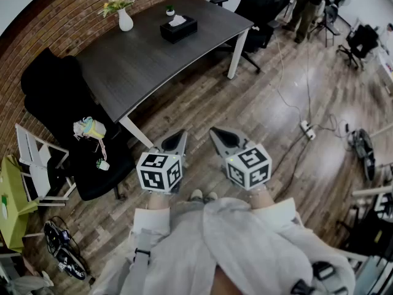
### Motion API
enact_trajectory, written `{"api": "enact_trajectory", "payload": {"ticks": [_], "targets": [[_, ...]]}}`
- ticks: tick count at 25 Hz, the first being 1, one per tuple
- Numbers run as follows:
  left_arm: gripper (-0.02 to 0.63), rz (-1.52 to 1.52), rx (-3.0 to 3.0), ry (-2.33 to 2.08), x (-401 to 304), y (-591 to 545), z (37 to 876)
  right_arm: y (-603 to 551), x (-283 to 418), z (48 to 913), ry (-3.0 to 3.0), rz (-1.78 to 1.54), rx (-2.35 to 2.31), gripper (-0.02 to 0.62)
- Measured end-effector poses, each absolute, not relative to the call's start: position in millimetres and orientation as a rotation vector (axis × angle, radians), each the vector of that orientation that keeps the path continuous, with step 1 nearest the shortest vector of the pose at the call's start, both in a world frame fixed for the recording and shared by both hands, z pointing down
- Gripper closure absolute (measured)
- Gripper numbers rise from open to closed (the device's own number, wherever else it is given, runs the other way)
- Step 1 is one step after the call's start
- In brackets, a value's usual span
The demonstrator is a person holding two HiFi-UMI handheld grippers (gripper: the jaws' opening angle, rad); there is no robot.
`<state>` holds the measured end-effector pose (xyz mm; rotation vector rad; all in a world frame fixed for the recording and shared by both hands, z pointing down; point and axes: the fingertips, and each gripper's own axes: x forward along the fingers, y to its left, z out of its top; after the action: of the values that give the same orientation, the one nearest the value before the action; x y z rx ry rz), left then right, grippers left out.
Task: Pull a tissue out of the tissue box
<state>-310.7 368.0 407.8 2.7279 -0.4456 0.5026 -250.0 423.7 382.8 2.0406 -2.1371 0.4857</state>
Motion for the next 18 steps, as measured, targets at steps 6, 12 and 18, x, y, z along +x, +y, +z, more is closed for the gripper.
{"api": "enact_trajectory", "payload": {"ticks": [6, 12, 18], "targets": [[0.601, 0.478, 2.743, -0.425, -298, 372, 406, 428, -241, 384, -2.106, 0.491, 2.059, 0.592], [0.601, 0.484, 2.738, -0.399, -290, 382, 410, 429, -246, 386, -2.164, 0.491, 2.032, 0.592], [0.600, 0.422, 2.786, -0.349, -278, 391, 398, 432, -244, 376, -2.238, 0.477, 2.008, 0.592]]}}
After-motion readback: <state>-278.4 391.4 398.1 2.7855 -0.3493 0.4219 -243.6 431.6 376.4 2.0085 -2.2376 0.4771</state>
